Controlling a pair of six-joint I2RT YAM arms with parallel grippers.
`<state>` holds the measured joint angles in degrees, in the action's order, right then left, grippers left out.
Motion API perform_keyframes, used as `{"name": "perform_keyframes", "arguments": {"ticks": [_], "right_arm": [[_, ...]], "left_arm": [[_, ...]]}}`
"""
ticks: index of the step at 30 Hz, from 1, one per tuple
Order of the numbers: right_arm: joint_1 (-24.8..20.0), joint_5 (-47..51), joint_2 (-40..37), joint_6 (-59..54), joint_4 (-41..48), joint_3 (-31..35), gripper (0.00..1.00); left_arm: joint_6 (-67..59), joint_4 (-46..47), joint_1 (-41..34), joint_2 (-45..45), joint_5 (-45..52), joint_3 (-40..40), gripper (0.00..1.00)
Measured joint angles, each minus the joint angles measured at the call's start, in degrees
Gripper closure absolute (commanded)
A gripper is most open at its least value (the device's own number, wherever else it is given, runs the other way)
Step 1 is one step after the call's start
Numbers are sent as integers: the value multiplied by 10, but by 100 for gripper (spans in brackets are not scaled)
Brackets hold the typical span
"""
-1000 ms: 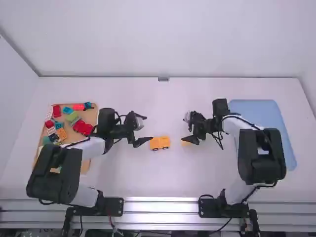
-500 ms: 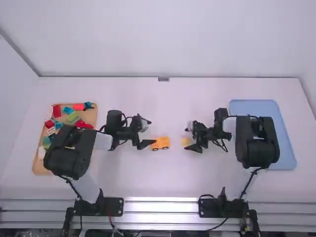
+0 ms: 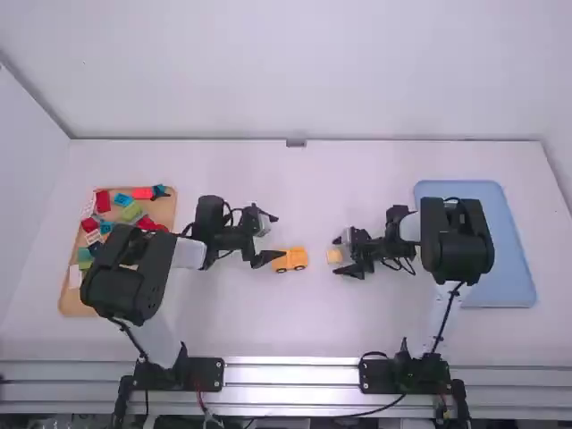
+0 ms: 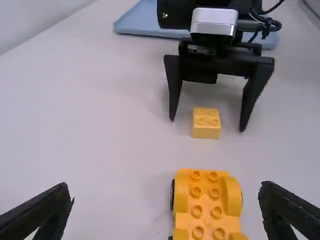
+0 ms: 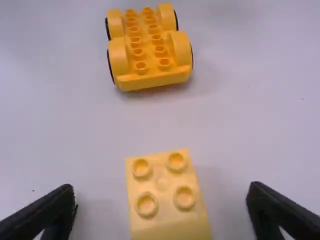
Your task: Assemble lego blocks to make yellow taxi
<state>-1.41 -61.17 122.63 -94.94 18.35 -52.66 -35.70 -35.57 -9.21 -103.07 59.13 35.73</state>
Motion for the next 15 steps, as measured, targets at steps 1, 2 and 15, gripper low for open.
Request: {"name": "perform_keyframes", "arguments": {"ticks": [1, 2, 15], "right_arm": [[0, 1, 0, -2, 0, 0, 34], [0, 1, 0, -2, 0, 0, 40], [0, 7, 0, -6, 1, -1, 65]], "left_arm": [[0, 2, 0, 0, 1, 0, 1], [0, 4, 0, 0, 3, 0, 1], [1, 32, -3, 0, 4, 0, 1]]}}
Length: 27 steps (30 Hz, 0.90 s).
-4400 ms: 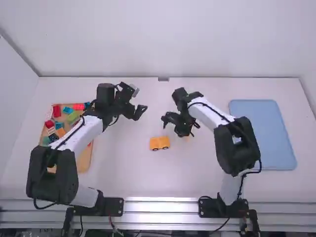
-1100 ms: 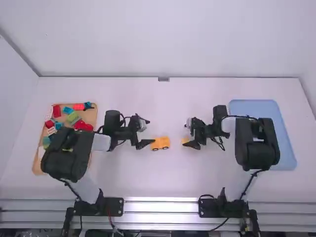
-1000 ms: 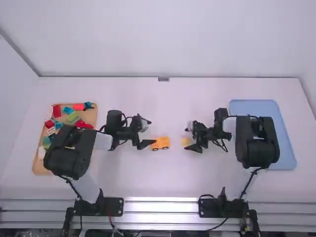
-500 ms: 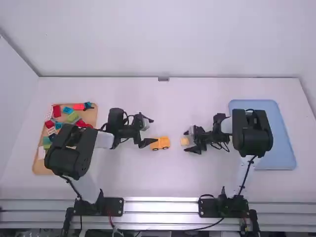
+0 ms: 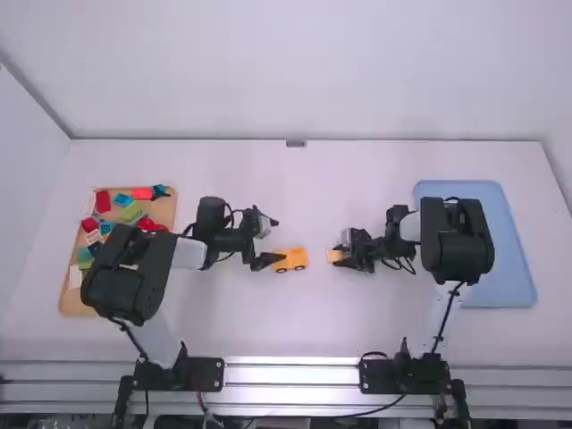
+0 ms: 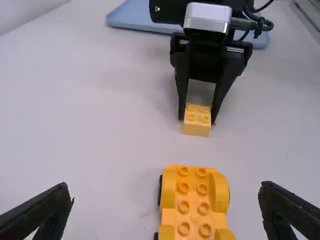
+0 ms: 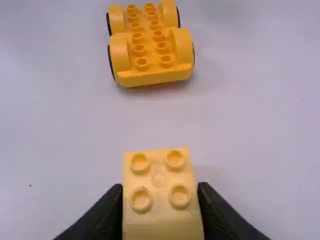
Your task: Assemble lego blocks to make yellow taxi
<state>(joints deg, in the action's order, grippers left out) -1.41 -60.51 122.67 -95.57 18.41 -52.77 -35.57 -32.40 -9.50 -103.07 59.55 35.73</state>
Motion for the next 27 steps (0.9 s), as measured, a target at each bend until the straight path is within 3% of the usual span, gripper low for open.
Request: {"name": "perform_keyframes", "arguments": {"ticks": [6, 11, 17, 27], "right_arm": [[0, 0, 0, 0, 2, 0, 72], [-8, -3, -1, -10, 109, -31, 87], [-9, 13, -47, -53, 253, -90, 88], [33, 20, -86, -59, 238, -108, 88]], "left_arm": [[0, 30, -1, 0, 0, 0, 1], [-16, 46, -17, -7, -27, 0, 1], [-22, 50, -77, -31, -130, 0, 1], [-48, 43, -85, -31, -196, -11, 1]]}}
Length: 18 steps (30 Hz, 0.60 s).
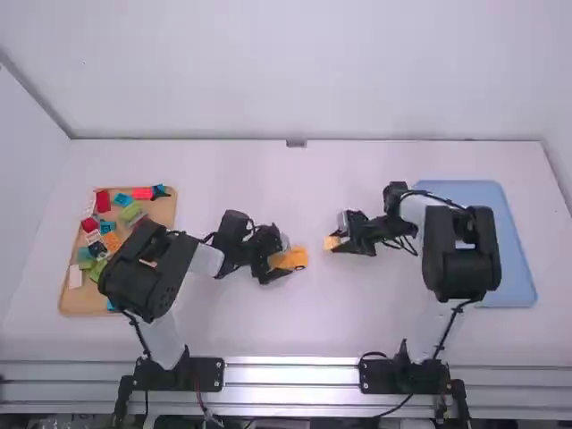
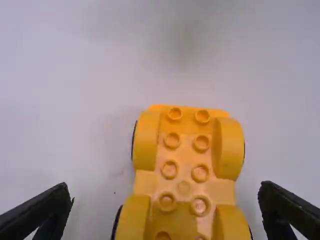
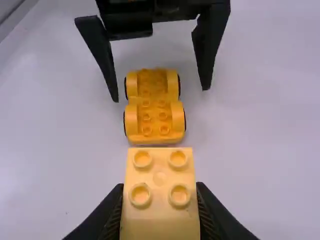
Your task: Assemble lego blocks to make yellow taxi
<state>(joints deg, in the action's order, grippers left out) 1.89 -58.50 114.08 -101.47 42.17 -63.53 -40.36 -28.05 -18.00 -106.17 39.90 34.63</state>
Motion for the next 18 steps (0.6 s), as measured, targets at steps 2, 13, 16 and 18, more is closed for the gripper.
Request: {"name": "perform_keyframes", "arguments": {"ticks": [2, 13, 16, 18], "right_arm": [[14, -4, 0, -1, -1, 0, 88], [66, -29, 0, 10, -47, 0, 85], [77, -29, 0, 16, -51, 0, 85], [83, -29, 0, 22, -53, 0, 85]], "left_arm": [[-9, -36, 0, 0, 1, -19, 1], [-10, -121, 7, -41, 20, -44, 0], [-9, -122, 8, -60, 48, -35, 0], [-12, -119, 8, -72, 61, -21, 3]]}}
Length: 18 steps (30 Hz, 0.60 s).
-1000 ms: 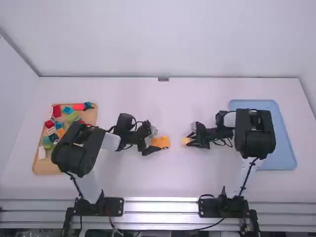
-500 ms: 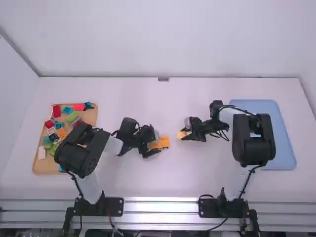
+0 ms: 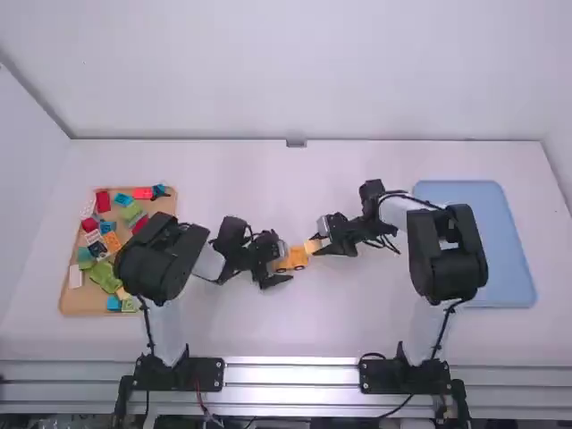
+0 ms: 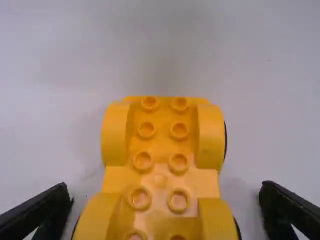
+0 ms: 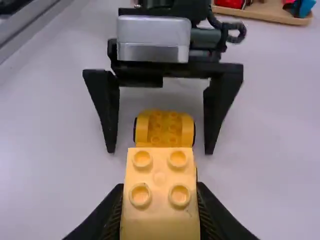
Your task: Assemble lego blocks to make yellow taxi
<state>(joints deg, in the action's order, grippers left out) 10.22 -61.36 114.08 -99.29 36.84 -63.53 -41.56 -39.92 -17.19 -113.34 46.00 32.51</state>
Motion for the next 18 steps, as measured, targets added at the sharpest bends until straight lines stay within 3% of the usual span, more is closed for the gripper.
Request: {"name": "perform_keyframes", "arguments": {"ticks": [3, 6, 9, 12, 18], "right_arm": [[6, 2, 0, 9, -4, 0, 85], [7, 2, 0, 18, -18, 0, 86], [8, 2, 0, 41, -26, 1, 86], [18, 1, 0, 56, -58, 15, 86], [51, -2, 0, 126, -161, 59, 84]], "left_arm": [[-5, 6, 0, -5, 5, 12, 11], [-8, 5, 0, -5, 7, 13, 26], [-12, 4, 1, -6, -1, 13, 50], [-14, 3, 1, -6, -4, 13, 58], [-23, 11, 1, -5, 0, 15, 64]]}}
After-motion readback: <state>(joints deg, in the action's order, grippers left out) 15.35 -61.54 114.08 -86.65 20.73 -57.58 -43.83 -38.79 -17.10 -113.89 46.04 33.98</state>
